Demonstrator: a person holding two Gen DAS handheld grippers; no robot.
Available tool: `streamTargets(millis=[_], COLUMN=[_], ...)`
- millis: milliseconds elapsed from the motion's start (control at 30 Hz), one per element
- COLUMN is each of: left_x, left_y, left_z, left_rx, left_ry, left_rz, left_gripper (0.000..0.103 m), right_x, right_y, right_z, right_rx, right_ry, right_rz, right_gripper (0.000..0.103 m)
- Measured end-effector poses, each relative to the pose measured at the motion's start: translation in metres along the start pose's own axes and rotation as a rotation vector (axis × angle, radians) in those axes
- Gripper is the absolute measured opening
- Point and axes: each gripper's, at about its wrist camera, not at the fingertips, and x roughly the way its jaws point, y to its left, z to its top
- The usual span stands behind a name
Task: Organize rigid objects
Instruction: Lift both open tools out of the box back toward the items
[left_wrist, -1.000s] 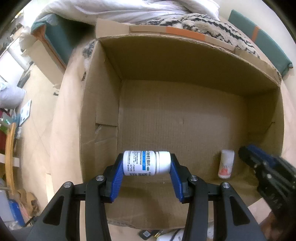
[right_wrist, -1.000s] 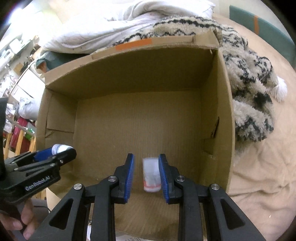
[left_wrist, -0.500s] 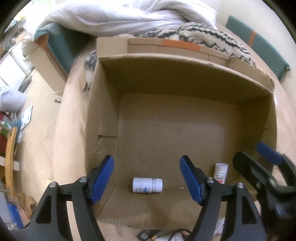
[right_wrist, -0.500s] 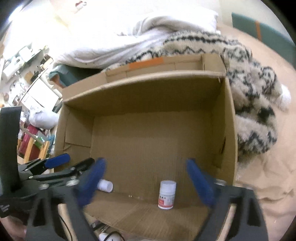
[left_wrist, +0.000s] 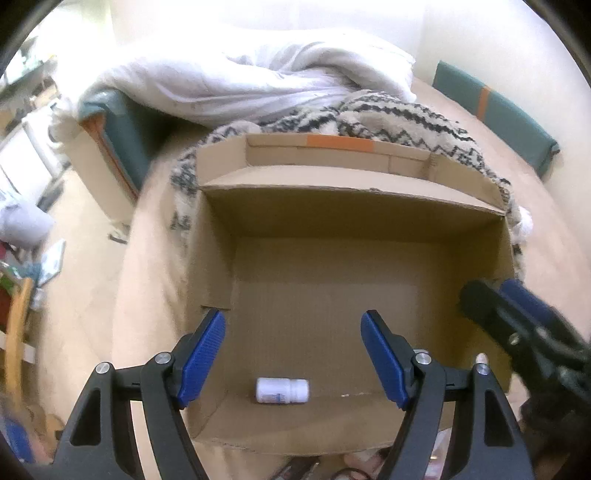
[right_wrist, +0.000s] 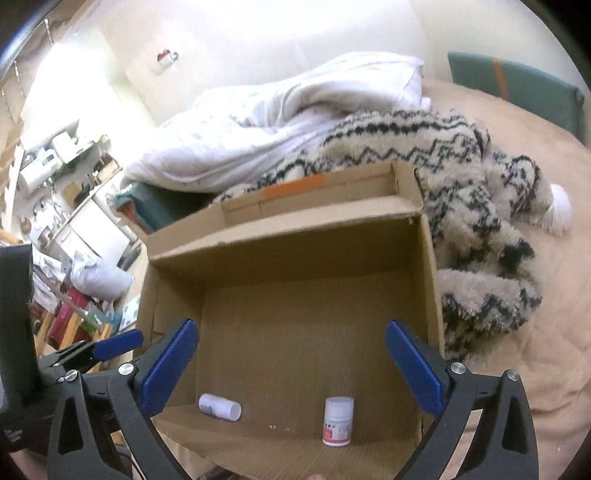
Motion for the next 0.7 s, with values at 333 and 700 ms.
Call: streamTargets(millis=[333, 700], left_x=[-0.029, -0.052], left_y=[0.018, 0.053], left_z=[-0.007, -0.045], left_rx=[-0.019, -0.029], left_ry=[-0.024, 0.013], left_rz=[0.03, 0.045], left_gripper=[0.074, 0.074], right_x=[-0.032, -0.067], right_y=[-0.008, -0.002], right_z=[-0.003, -0.03], right_rx=[0.046, 0.0], right_ry=[-0.011, 0.025], right_rz=[-0.02, -0.037], right_gripper=[0.103, 0.103])
